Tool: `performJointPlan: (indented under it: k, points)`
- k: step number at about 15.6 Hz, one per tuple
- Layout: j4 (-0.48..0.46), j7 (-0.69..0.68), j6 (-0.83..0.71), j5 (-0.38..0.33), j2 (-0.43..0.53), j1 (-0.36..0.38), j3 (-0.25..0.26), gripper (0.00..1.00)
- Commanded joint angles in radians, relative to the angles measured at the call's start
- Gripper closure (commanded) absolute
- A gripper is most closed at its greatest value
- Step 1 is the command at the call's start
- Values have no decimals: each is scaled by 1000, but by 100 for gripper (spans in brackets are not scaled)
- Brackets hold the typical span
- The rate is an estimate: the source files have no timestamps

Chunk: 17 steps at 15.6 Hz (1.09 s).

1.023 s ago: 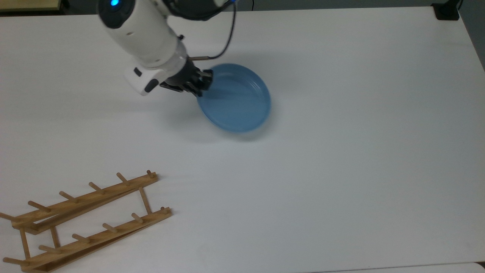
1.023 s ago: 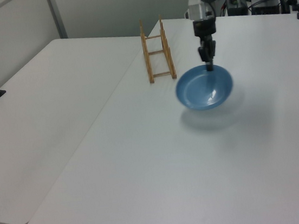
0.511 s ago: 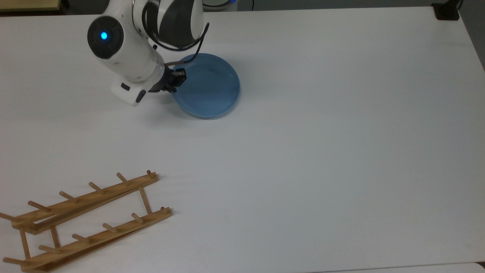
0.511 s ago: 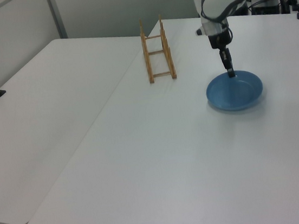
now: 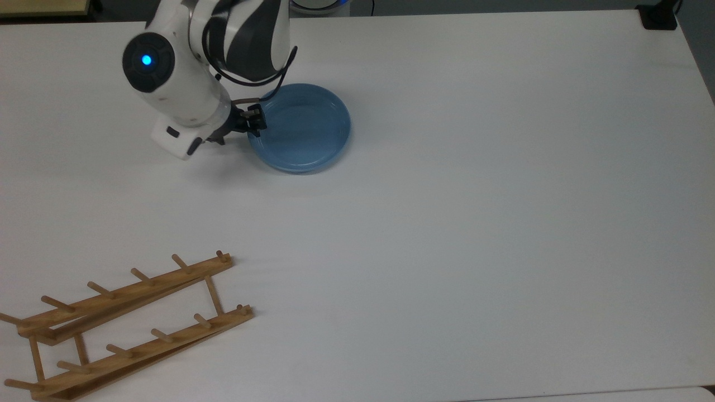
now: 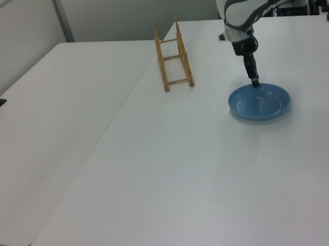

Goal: Pick plate from plate rack

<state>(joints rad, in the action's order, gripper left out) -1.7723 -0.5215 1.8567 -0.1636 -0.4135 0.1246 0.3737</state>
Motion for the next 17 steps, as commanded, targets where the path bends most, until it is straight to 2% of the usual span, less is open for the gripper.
performJointPlan:
  k: [1, 3, 5, 8, 10, 12, 17]
  points:
    - [20, 235, 1, 117, 122, 24, -2, 0]
    - [22, 372, -36, 195, 195, 43, -22, 0]
    - [27, 431, -109, 283, 266, 38, -79, 0]
    - [27, 437, -142, 289, 349, 18, -131, 0]
    - [27, 495, -140, 289, 383, 18, -139, 0]
    - [30, 622, -140, 291, 400, 17, -153, 0]
    - [28, 644, -140, 282, 403, -6, -176, 0]
